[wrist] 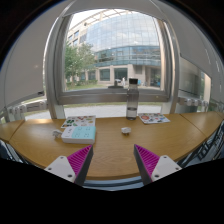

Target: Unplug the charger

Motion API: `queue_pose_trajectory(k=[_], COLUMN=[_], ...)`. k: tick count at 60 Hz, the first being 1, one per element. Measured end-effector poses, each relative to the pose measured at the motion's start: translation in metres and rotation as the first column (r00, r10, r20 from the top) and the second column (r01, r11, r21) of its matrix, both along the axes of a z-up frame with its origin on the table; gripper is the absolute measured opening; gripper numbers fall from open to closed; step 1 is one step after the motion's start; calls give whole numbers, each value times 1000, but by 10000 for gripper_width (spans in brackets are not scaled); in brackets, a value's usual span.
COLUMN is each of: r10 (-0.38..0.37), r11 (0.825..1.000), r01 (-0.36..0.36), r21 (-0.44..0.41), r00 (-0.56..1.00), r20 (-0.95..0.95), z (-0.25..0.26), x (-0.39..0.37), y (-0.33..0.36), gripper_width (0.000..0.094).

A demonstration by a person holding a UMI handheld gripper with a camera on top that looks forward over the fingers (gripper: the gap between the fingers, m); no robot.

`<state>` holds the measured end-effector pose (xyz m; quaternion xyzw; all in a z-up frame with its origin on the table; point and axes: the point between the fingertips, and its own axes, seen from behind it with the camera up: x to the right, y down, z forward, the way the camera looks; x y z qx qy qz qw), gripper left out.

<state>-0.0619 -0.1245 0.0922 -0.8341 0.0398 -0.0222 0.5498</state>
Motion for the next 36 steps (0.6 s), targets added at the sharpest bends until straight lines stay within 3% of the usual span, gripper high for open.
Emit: queue_pose_trajectory(k=[36], r10=[3], r11=[1000], r01=[-3], r21=[8], r00=[1000], r20=[20], z=[8], x=[-16], y=[-62], gripper_width=[813])
